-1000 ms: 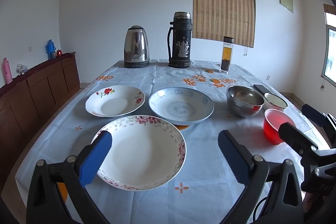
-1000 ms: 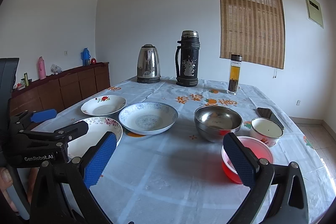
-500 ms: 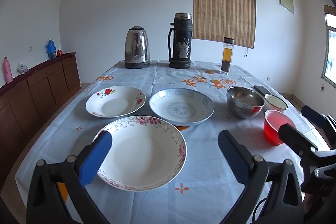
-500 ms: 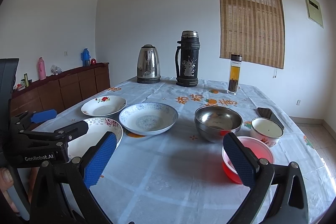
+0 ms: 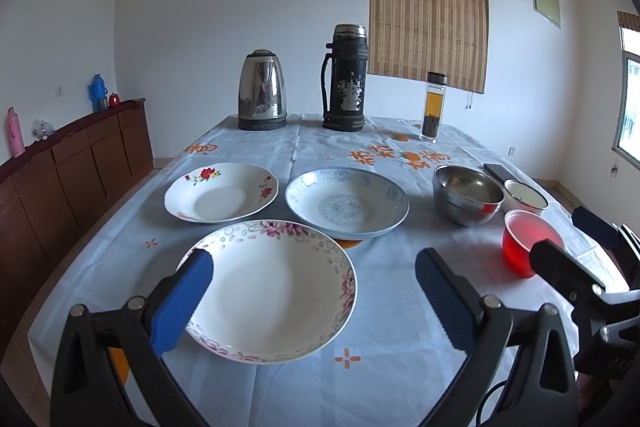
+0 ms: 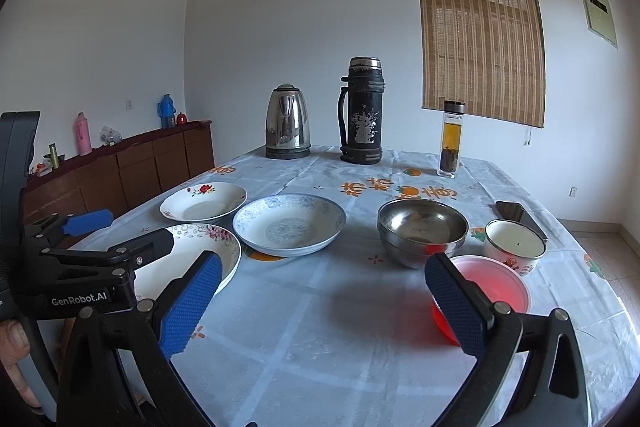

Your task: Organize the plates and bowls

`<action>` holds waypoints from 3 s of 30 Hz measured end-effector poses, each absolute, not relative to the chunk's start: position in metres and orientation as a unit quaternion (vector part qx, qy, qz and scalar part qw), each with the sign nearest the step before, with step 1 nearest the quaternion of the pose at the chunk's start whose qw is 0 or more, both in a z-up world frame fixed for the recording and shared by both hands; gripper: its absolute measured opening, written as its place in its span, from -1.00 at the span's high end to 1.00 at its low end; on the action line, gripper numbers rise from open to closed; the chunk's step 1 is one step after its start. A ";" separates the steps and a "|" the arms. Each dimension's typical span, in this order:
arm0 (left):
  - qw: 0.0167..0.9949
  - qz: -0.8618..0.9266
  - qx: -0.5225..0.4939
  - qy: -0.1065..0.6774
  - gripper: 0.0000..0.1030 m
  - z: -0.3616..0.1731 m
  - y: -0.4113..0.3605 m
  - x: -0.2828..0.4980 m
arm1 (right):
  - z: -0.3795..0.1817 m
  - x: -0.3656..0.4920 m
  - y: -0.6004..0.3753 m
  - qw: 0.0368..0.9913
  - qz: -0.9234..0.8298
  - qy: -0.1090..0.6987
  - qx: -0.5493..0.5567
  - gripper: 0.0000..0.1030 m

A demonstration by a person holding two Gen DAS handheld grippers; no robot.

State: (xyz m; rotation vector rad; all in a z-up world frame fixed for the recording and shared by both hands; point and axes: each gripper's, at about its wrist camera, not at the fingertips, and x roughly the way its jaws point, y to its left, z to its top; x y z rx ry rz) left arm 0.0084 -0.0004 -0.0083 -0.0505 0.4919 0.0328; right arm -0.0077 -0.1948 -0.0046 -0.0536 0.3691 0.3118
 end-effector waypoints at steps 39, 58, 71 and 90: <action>0.946 0.070 -0.085 0.306 -0.55 -0.056 0.093 0.050 | -0.045 0.065 -0.133 0.935 0.226 0.274 -0.008 -0.49; 0.920 0.066 -0.116 0.368 0.59 -0.086 0.129 0.072 | -0.079 0.119 -0.086 0.882 0.278 0.378 -0.029 0.53; 0.914 0.047 -0.096 0.390 0.73 -0.089 0.122 0.081 | -0.082 0.118 -0.070 0.875 0.280 0.389 -0.071 0.72; 0.932 0.049 -0.080 0.350 0.73 -0.073 0.115 0.072 | -0.067 0.105 -0.079 0.900 0.273 0.333 -0.062 0.80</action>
